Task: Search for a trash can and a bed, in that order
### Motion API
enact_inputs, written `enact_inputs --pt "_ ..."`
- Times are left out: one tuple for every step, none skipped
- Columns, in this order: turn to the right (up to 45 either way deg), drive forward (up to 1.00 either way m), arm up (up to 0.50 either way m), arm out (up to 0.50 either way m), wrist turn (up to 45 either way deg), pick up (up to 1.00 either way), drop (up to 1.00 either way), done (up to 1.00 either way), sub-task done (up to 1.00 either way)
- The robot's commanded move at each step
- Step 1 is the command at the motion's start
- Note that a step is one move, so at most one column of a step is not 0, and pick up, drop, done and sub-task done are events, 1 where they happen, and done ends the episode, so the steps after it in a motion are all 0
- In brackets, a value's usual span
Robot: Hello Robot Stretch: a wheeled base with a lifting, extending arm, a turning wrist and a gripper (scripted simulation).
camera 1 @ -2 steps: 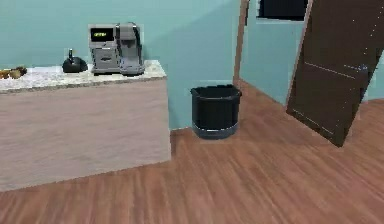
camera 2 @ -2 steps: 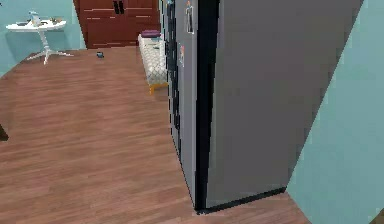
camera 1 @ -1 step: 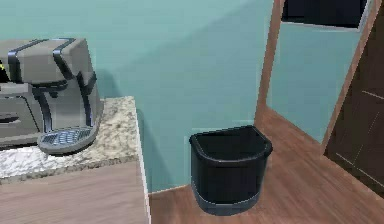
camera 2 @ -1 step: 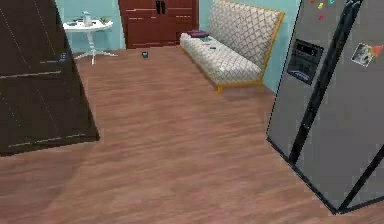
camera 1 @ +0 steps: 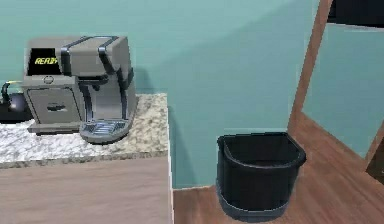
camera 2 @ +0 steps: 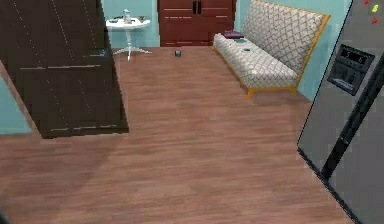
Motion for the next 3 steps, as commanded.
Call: enact_inputs --pt "0.0 0.1 0.0 0.0 0.0 0.0 0.0 0.0 0.0" --pt "24.0 0.0 0.0 0.0 0.0 0.0 0.0 0.0 0.0" --pt "0.0 0.0 0.0 0.0 0.0 0.0 0.0 0.0 1.0"
